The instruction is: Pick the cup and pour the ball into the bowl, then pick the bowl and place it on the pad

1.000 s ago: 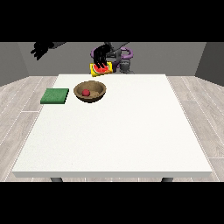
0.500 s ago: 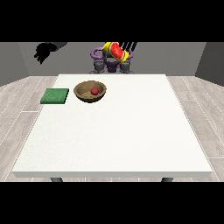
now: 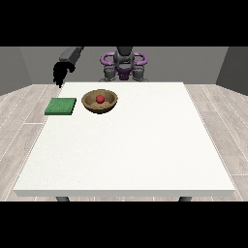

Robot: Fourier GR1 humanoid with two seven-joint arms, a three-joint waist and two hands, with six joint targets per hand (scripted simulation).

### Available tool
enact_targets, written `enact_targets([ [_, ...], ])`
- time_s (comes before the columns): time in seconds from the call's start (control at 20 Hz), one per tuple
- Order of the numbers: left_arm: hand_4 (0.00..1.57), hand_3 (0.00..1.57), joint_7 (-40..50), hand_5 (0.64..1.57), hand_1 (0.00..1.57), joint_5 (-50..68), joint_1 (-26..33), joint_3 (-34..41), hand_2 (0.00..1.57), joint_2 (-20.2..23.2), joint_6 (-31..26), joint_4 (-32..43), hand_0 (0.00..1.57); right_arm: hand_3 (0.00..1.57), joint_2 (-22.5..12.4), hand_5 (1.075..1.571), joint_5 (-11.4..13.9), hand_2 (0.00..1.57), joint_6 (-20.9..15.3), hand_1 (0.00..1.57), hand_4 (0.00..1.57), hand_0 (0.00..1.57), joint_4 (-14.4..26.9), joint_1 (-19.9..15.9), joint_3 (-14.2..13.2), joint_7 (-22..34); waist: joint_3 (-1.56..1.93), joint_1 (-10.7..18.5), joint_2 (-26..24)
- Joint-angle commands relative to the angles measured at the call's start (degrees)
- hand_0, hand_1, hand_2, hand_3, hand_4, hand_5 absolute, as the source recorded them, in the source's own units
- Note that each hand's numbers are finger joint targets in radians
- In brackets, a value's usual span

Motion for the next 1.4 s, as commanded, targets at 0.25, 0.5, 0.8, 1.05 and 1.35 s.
enact_targets([
  [0.25,1.05,0.0,-2.25,1.555,0.0,17.47,0.45,12.13,0.0,11.13,-18.1,-2.44,0.0,0.0,4.38,1.567,0.61,0.0,-2.56,0.0,0.74,0.0,7.55,-1.31,-1.23,-9.98,0.45,3.58,8.09],
  [0.5,0.98,0.0,-1.68,1.553,0.0,20.22,5.24,14.23,0.0,13.93,-20.55,-4.05,0.0,0.0,5.88,1.56,1.87,0.0,-1.73,0.0,0.65,0.0,13.17,-4.92,1.07,-13.73,0.44,1.86,8.23],
  [0.8,1.01,0.0,-2.31,1.536,0.0,24.02,8.63,16.55,0.0,17.12,-24.39,-6.63,0.0,0.0,5.96,1.554,2.36,0.0,-1.23,0.0,0.54,0.0,20.36,-7.16,0.88,-19.53,0.46,2.16,9.99],
  [1.05,1.02,0.0,-1.6,1.533,0.0,25.44,7.09,17.83,0.0,19.9,-24.26,-8.42,0.0,0.0,3.88,1.552,2.41,0.0,-1.74,0.0,0.51,0.0,26.19,-12.96,-0.17,-22.55,0.46,1.75,15.0],
  [1.35,1.02,0.0,-2.42,1.54,0.0,25.21,9.34,16.42,0.0,17.61,-22.67,-13.21,0.0,0.0,4.58,1.546,2.74,0.0,-1.37,0.0,0.45,0.0,27.14,-12.26,0.36,-26.14,0.47,2.46,16.09],
])
